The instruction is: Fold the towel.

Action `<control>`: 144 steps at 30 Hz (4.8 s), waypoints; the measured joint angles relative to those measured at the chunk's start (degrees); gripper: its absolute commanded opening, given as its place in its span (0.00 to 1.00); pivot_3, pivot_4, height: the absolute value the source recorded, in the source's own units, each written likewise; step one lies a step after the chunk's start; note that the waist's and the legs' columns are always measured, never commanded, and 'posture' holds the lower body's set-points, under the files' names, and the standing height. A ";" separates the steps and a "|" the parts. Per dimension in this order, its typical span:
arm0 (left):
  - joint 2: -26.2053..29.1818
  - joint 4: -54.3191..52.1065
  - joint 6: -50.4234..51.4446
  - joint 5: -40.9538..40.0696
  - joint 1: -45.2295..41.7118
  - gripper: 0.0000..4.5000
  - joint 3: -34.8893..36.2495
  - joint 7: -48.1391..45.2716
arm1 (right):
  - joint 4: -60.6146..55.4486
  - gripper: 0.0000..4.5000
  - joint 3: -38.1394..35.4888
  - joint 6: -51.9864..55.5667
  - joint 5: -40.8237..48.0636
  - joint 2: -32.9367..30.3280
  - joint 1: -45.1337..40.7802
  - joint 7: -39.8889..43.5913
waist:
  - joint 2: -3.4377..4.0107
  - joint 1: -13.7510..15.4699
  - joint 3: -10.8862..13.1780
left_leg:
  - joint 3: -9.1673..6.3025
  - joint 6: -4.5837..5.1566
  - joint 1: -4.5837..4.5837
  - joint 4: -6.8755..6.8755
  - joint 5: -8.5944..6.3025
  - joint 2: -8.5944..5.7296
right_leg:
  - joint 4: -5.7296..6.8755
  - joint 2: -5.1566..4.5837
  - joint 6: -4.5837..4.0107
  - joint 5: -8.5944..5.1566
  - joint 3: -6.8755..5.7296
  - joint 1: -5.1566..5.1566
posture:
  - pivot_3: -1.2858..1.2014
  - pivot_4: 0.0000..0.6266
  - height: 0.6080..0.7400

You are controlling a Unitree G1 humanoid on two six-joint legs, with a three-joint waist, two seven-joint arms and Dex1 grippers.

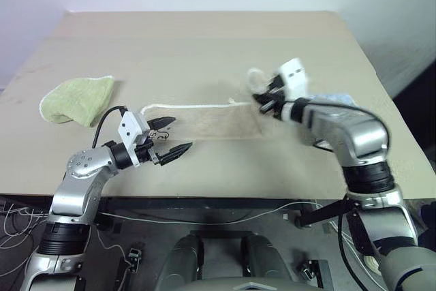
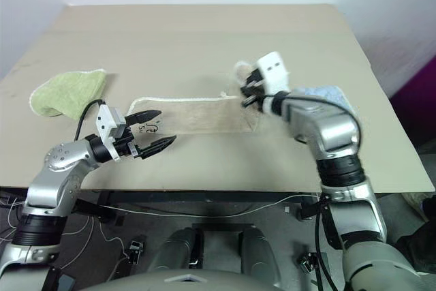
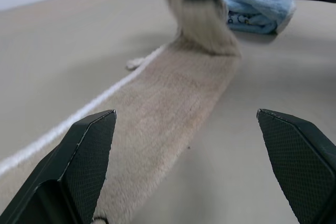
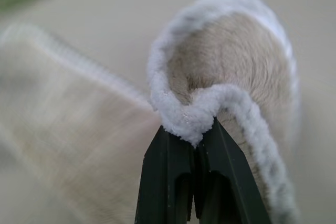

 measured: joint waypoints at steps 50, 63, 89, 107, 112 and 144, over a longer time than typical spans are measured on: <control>-3.05 0.93 0.40 1.25 -1.96 1.00 -2.99 0.26 | 18.54 0.00 8.44 9.12 0.09 16.71 -10.86 3.08 | 0.13 -1.66 0.05 | 0.03 0.00 -0.02 -0.12 0.01 0.00 | 0.03 0.04 -0.01 0.00 0.01 -0.14 | 0.52 0.24 1.00; -2.66 0.45 0.62 1.25 -2.64 1.00 -2.90 0.53 | 22.08 0.28 11.08 5.20 -3.19 17.36 -10.71 6.20 | 0.13 -1.61 0.05 | 0.03 -0.01 -0.03 -0.12 0.01 0.00 | 0.02 0.03 -0.01 0.00 0.02 -0.13 | 0.52 0.24 1.00; -2.33 0.74 0.68 1.23 -2.85 1.00 -2.40 0.47 | -4.38 0.01 11.19 -5.04 -6.89 -6.67 7.38 13.82 | 0.10 -1.61 0.07 | 0.02 0.00 -0.05 -0.14 0.00 0.01 | -0.11 0.01 0.00 -0.01 0.01 -0.07 | 0.52 0.24 1.00; 1.74 1.11 0.63 1.14 2.38 1.00 5.56 2.34 | 6.33 0.01 17.51 -13.68 -13.43 0.86 4.25 15.94 | 0.10 -1.37 0.08 | 0.00 -0.01 -0.05 -0.13 0.00 0.02 | -0.11 0.00 -0.01 0.00 0.01 -0.07 | 0.52 0.24 1.00; 1.65 0.69 0.64 1.13 2.82 1.00 6.07 2.64 | 11.82 0.01 17.65 -16.73 -15.27 4.42 -0.67 15.54 | 0.10 -1.45 0.08 | 0.00 -0.01 -0.04 -0.15 0.00 0.02 | -0.10 0.00 -0.01 0.00 0.00 -0.10 | 0.52 0.24 1.00; -2.76 -10.00 7.23 -2.16 16.51 1.00 11.00 15.97 | 26.88 0.01 23.02 -30.92 -24.85 15.10 -3.69 23.68 | 0.12 -1.57 0.09 | -0.01 -0.03 -0.03 -0.16 0.00 0.01 | -0.05 0.02 -0.01 0.00 -0.01 -0.11 | 0.52 0.24 1.00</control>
